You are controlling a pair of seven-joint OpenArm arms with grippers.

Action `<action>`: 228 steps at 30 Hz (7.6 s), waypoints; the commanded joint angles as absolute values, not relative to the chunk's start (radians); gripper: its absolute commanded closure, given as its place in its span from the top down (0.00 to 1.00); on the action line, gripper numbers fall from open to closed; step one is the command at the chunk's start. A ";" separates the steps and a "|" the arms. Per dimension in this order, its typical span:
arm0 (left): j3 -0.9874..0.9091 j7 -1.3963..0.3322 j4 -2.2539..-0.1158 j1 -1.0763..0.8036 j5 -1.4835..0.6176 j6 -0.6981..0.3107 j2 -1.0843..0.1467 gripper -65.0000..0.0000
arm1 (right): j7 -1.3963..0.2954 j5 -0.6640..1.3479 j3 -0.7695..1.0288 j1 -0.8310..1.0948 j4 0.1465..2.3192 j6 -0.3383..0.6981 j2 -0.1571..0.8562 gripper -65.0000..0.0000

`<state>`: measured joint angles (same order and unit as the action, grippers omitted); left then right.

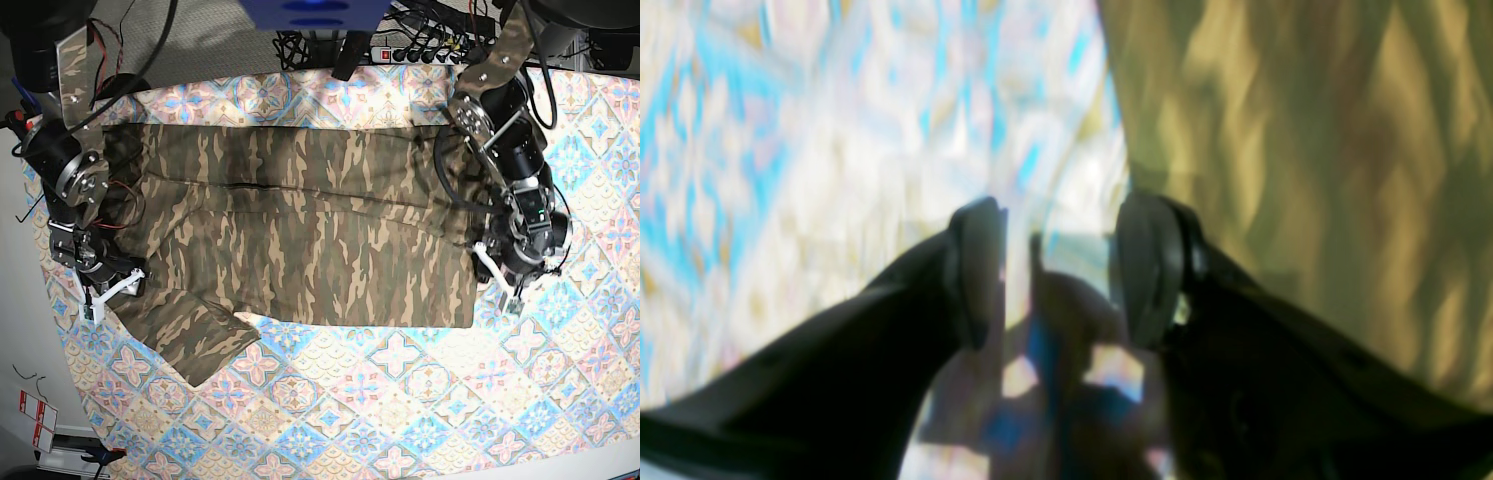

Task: Fold the T-shirt properly
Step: 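Lower both grippers onto the shirt's side edges near the hem, then grasp the shirt's side edges with both grippers, then lift the hem with both grippers and fold it toward the collar, then lay the folded hem down near the collar with both grippers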

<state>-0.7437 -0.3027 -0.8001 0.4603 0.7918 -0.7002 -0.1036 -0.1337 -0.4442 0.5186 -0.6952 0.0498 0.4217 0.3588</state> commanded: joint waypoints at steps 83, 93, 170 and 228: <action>-0.604 -0.120 -0.173 0.605 0.834 -0.698 -0.197 0.25 | -0.209 -0.469 0.627 -0.599 0.097 0.619 0.395 0.58; -0.610 -0.113 -0.239 0.610 0.825 -0.698 -0.182 0.00 | -0.265 -0.467 0.585 -0.610 0.171 0.618 0.375 0.01; -0.702 -0.315 -1.230 0.251 0.550 -0.698 -0.124 0.00 | -0.492 -0.424 0.466 -0.073 1.509 0.698 -0.030 0.01; -0.591 -0.321 -1.173 -0.076 0.825 -0.698 -0.096 0.26 | -0.989 -0.430 0.509 0.073 1.698 0.698 -0.058 0.59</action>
